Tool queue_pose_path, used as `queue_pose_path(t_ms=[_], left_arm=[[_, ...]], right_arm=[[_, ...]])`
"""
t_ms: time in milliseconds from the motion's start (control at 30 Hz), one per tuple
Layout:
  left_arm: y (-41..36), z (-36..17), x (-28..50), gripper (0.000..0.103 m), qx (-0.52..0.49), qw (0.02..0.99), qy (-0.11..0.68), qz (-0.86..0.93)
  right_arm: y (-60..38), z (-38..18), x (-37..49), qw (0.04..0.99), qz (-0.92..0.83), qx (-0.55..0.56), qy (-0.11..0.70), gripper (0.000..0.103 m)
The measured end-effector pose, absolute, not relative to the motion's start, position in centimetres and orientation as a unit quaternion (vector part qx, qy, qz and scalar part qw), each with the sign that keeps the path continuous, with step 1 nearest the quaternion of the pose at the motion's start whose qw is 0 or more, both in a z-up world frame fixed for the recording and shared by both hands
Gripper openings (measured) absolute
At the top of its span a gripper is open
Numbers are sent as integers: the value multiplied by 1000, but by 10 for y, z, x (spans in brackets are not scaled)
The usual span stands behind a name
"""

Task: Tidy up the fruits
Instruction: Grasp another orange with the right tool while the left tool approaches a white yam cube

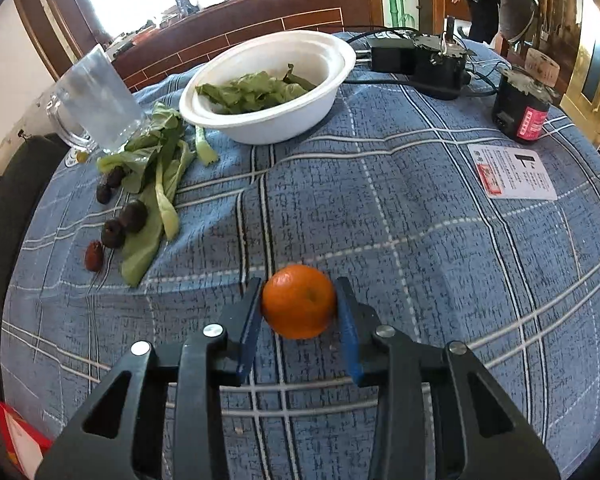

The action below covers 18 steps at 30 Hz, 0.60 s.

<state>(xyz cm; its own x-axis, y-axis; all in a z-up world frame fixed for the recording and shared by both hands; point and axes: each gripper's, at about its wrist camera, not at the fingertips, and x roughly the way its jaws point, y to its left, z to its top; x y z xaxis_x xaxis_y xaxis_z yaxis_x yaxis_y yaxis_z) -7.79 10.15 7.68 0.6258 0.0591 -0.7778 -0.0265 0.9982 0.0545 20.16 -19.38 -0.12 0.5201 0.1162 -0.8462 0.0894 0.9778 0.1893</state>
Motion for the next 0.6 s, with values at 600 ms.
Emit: queue_pose_path(t_ms=[600], left_arm=[[-2, 50, -107, 82, 82, 883, 453, -88]], right_arm=[[-238, 4, 15, 839, 123, 98, 521, 37]])
